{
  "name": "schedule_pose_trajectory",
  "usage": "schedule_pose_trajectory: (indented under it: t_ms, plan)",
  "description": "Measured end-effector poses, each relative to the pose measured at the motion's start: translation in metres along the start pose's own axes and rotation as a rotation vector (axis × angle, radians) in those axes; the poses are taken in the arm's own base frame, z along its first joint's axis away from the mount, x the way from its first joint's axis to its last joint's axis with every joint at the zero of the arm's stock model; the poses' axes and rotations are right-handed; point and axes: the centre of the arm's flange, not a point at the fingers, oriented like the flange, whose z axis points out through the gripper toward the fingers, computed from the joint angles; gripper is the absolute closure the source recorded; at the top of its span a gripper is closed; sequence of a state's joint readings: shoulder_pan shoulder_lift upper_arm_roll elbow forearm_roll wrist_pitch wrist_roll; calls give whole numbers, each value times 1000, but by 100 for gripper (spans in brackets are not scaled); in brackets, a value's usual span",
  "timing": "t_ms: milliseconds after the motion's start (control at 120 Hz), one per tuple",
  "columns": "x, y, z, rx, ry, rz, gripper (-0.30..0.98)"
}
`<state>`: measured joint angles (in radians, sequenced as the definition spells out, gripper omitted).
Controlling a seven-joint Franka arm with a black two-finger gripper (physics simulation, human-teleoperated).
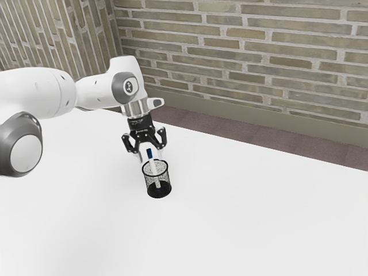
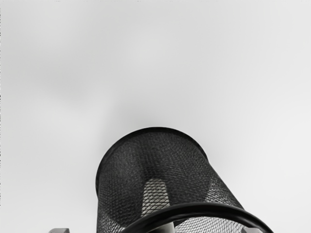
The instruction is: Take the marker out of the pen holder and place it to the left of the pen holder.
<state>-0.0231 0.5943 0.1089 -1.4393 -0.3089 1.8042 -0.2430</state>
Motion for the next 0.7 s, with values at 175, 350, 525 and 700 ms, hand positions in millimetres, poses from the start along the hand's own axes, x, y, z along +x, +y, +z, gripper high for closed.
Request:
schedule_pose_trajectory:
  t_ms: [175,350,525,700]
  plan:
    - [2,-2,-2,-2,15,-4,43]
    - [2,-3,-5,1,22,-5,56]
    - [2,-3,-7,6,26,-3,67]
    - [1,-2,-10,13,33,-2,71]
